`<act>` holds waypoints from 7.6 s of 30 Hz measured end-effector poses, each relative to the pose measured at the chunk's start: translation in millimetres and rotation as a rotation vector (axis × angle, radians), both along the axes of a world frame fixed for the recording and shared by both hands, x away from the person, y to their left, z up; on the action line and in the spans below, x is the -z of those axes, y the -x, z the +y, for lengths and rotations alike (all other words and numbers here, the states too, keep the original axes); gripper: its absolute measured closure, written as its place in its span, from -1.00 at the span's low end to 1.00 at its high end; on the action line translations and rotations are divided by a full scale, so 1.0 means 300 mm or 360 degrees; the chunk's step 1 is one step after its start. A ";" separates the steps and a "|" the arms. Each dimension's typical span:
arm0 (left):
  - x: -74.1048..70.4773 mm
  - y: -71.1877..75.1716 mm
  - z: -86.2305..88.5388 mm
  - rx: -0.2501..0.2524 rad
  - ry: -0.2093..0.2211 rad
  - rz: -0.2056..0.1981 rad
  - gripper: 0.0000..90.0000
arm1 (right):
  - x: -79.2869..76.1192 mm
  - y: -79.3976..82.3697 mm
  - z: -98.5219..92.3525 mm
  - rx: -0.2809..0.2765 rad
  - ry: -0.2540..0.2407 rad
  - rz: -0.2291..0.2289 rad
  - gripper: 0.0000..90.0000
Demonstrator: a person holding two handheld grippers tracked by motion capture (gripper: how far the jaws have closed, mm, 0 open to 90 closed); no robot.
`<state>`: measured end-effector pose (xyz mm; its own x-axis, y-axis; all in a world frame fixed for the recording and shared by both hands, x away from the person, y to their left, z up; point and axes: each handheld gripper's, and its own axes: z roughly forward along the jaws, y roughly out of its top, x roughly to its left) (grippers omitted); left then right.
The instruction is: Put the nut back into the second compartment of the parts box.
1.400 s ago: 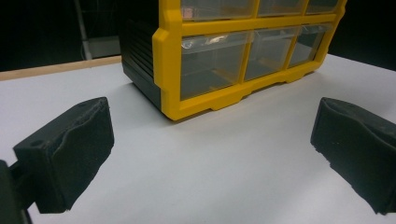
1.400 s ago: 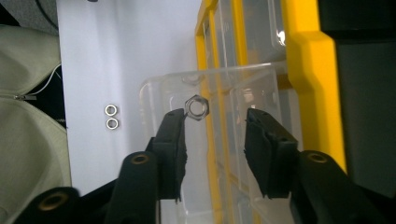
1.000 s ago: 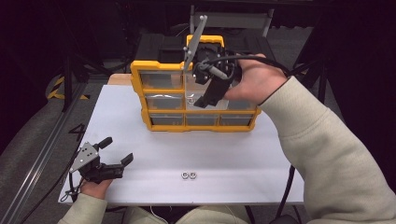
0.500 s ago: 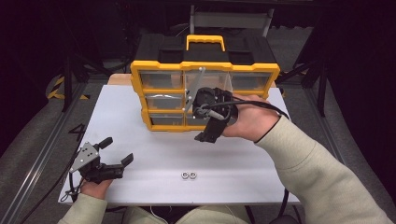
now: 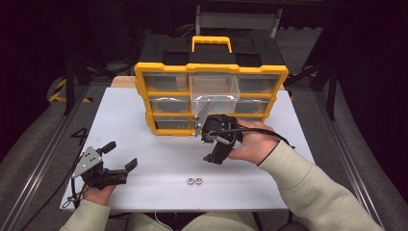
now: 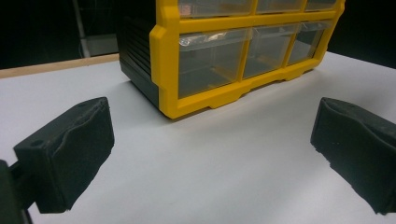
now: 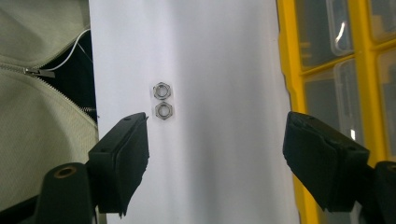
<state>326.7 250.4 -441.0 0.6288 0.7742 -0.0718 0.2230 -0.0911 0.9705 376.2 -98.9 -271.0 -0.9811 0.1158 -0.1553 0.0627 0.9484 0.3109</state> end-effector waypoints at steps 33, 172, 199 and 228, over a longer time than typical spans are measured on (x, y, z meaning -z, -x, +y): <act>0.004 -0.001 -0.003 0.0000 -0.0006 0.0011 -0.99 | 0.437 -0.003 0.061 0.0029 0.0069 0.0187 -0.46; 0.001 0.001 0.001 0.0013 0.0011 0.0011 -0.99 | -0.477 -0.299 0.060 0.0211 0.0035 -0.0064 0.55; 0.001 0.002 0.000 0.0014 0.0012 0.0006 -0.99 | -0.325 -0.369 0.073 0.0213 0.0110 0.0056 0.55; 0.000 0.001 0.000 0.0015 0.0008 0.0010 -0.99 | -0.321 -0.365 0.065 0.0194 0.0084 0.0067 0.43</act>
<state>326.3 250.4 -441.1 0.6356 0.7679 -0.0795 0.2282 -0.0885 0.9696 485.7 -79.4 -174.6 -0.9661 0.2271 -0.1232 0.1903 0.9480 0.2552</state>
